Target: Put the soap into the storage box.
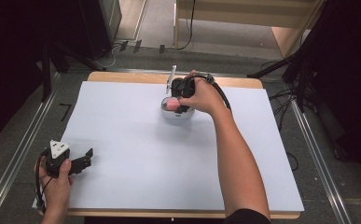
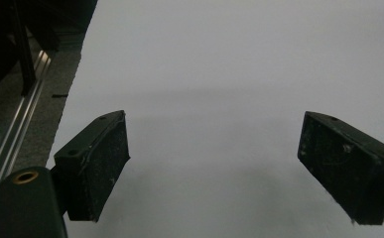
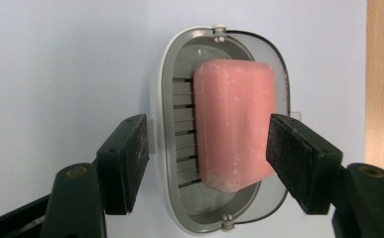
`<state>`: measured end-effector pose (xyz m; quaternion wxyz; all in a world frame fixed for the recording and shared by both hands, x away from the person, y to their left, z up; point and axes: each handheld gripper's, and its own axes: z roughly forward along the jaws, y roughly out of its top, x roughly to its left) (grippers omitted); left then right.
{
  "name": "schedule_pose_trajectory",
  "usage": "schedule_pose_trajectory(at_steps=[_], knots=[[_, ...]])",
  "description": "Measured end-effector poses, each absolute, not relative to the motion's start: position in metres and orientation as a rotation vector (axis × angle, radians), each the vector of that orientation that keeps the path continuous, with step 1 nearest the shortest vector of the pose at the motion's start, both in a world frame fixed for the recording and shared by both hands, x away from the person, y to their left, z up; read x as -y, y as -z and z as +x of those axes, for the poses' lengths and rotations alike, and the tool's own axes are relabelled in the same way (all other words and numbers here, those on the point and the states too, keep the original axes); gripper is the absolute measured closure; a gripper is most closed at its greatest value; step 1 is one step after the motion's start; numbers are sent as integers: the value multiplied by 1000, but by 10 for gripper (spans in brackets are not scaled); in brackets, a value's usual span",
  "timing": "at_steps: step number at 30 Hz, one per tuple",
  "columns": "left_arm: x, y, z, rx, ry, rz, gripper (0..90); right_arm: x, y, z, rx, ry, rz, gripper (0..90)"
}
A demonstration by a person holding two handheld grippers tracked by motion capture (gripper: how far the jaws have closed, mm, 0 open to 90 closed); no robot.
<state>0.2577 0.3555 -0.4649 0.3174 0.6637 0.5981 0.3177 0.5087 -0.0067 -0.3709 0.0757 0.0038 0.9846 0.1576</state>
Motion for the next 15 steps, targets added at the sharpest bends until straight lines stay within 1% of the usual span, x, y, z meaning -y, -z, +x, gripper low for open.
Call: schedule_pose_trajectory(at_steps=[7, 10, 15], knots=[[-355, 465, 258, -1572, -840, 1752, 133, 13, 375, 501, -2954, -506, 44, 304], [-355, 465, 258, -1572, -841, 1754, 133, 18, 377, 497, -2956, -502, 59, 274], [-355, 465, 258, -1572, -844, 1758, 133, 28, 379, 490, -2937, -518, 121, 170]])
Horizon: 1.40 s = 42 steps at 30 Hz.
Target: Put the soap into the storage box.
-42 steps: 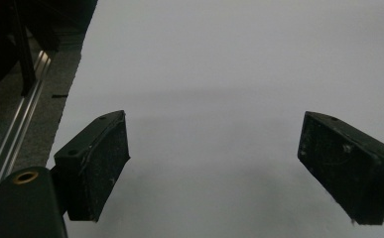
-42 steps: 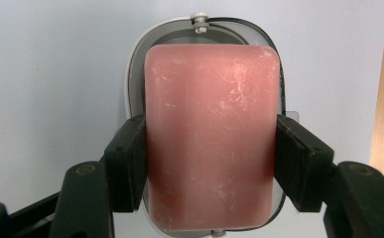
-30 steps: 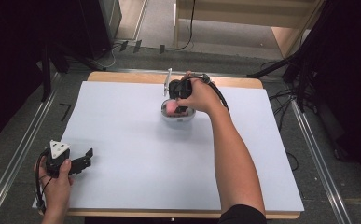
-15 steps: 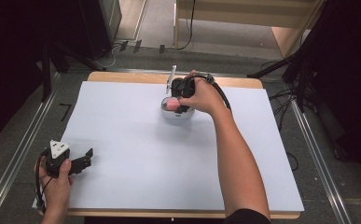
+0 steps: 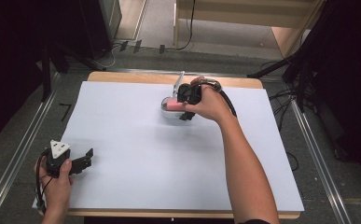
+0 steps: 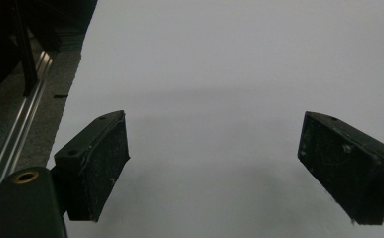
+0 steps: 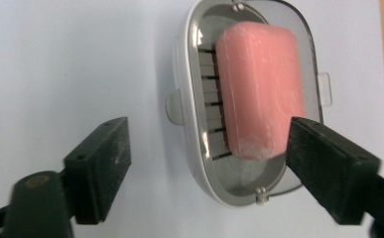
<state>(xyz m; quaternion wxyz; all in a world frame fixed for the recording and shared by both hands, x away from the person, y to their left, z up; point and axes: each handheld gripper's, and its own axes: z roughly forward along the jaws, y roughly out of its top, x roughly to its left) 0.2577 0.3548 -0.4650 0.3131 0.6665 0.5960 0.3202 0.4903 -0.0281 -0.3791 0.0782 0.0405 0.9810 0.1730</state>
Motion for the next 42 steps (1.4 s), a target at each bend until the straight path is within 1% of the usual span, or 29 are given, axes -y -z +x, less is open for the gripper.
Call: schedule_pose_trajectory(at_steps=[3, 8, 16, 23, 30, 42], knots=[[-355, 465, 258, -1572, -845, 1757, 133, 36, 380, 486, -2914, -550, 179, 137], [-354, 465, 258, -1572, -848, 1760, 133, 45, 384, 481, -2908, -565, 221, 129], [-354, 465, 258, -1572, -849, 1765, 133, 57, 391, 472, -2904, -567, 251, 69], [-354, 465, 258, -1572, -852, 1769, 133, 65, 399, 460, -2855, -554, 289, 48], [-353, 465, 258, -1570, -854, 1773, 133, 71, 411, 449, -2898, -503, 295, 48], [-353, 465, 258, -1570, -862, 1776, 133, 88, 427, 431, -2912, -560, 345, 38]])
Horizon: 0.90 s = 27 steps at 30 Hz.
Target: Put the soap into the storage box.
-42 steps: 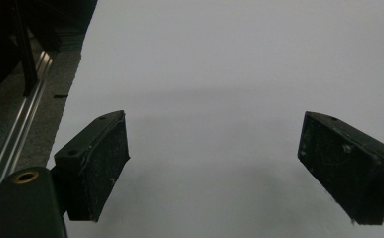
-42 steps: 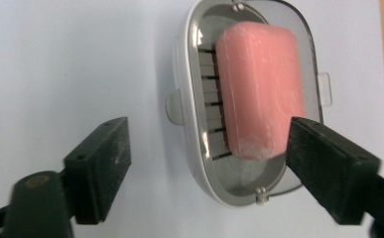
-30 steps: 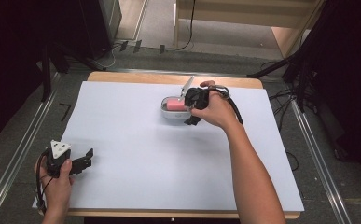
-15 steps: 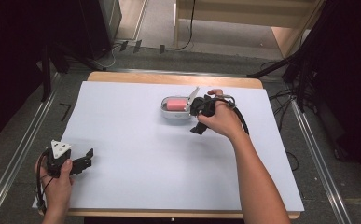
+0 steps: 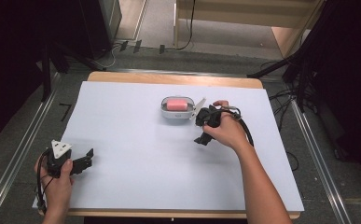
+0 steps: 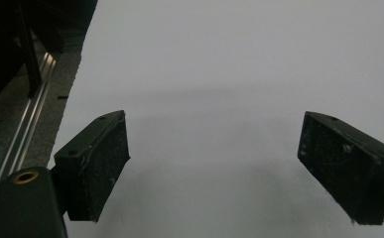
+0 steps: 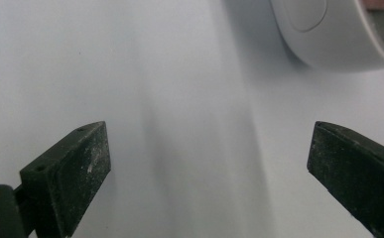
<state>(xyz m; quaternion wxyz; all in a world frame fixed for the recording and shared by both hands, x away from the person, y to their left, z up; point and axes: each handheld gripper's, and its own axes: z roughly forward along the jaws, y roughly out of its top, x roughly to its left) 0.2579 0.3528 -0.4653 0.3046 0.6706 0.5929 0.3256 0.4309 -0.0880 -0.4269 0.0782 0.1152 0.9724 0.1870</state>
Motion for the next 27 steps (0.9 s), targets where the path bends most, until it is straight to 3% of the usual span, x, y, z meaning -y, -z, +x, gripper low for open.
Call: schedule_pose_trajectory(at_steps=[27], knots=[[-352, 465, 258, -1570, -867, 1782, 133, 156, 447, 387, -2796, -831, 561, 38]])
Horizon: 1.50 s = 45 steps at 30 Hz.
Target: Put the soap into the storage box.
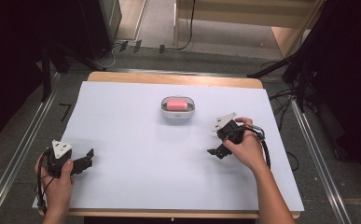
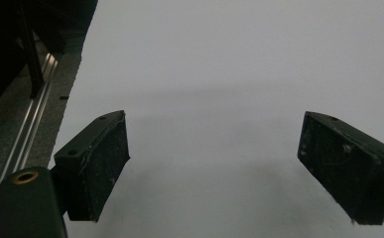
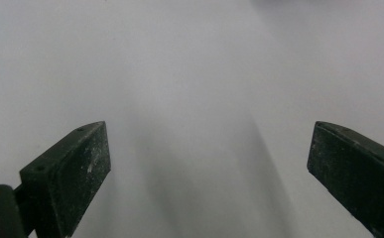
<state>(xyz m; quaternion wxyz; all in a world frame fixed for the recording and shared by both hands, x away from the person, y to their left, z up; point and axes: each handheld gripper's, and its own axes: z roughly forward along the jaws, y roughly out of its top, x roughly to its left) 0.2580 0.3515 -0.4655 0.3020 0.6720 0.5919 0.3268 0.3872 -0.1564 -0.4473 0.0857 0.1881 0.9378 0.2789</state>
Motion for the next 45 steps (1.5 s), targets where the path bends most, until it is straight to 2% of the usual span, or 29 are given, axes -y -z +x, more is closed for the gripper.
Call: schedule_pose_trajectory(at_steps=[45], knots=[[-350, 466, 258, -1567, -882, 1795, 133, 238, 476, 322, -2523, -1150, 837, 38]])
